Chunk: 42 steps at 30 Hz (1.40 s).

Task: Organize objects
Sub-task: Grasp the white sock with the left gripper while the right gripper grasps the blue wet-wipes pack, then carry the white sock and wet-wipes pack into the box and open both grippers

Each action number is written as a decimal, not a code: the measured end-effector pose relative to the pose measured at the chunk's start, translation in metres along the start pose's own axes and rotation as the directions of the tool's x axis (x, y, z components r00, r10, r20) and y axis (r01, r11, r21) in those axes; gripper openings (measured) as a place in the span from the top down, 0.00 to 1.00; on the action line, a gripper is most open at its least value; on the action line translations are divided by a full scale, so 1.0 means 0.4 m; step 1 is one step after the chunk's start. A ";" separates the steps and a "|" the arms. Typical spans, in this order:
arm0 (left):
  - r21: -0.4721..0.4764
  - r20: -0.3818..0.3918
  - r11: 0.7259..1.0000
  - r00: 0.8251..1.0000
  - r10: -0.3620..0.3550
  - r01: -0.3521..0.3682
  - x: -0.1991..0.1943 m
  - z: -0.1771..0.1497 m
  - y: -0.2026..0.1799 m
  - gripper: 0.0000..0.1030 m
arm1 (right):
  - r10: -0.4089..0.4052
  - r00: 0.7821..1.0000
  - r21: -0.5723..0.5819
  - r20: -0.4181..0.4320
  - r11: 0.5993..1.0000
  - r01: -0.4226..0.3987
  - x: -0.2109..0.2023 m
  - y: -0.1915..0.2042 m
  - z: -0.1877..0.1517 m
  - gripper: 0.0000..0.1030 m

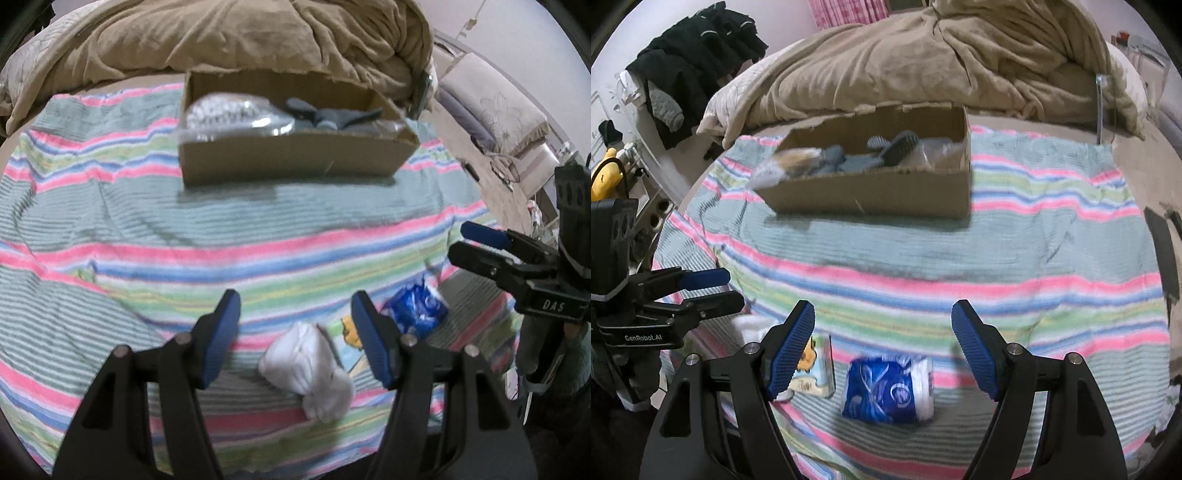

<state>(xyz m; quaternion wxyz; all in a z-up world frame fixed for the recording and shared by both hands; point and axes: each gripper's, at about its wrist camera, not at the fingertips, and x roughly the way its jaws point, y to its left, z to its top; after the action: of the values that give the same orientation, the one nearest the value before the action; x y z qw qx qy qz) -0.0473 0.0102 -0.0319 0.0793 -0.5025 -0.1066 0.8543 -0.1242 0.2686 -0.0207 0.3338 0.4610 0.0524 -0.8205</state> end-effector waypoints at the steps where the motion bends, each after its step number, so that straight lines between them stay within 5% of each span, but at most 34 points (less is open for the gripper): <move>1: 0.003 -0.005 1.000 1.000 0.005 -0.005 0.002 -0.005 -0.001 0.38 | 0.001 1.000 0.003 -0.005 1.000 -0.001 0.003 -0.001 -0.009 0.23; 25: 0.002 -0.157 0.999 0.986 -0.050 0.051 0.110 -0.099 -0.025 0.40 | -0.051 0.982 -0.029 -0.184 0.998 0.047 0.103 0.012 -0.126 0.24; 29: 0.010 -0.161 1.000 0.987 -0.019 0.021 0.121 -0.101 -0.031 0.51 | -0.085 0.972 -0.064 -0.218 0.995 0.073 0.124 0.023 -0.138 0.47; 36: 0.016 -0.129 1.000 0.992 -0.017 0.019 0.106 -0.097 -0.036 0.63 | -0.095 0.972 -0.106 -0.213 0.992 0.074 0.127 0.046 -0.152 0.64; 37: 0.013 -0.120 1.000 0.993 -0.014 0.015 0.100 -0.096 -0.034 0.65 | -0.103 0.975 -0.105 -0.199 0.991 0.083 0.119 0.043 -0.149 0.83; 42: 0.000 -0.083 1.000 0.996 -0.020 0.020 0.082 -0.089 -0.029 0.69 | -0.100 0.983 -0.090 -0.156 0.992 0.086 0.089 0.031 -0.129 0.86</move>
<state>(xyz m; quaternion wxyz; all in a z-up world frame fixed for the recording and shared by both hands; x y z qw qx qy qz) -0.0316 0.0329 -0.0733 0.0926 -0.5364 -0.1077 0.8319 -0.0920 0.2616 -0.0757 0.3088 0.5083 0.1347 -0.7926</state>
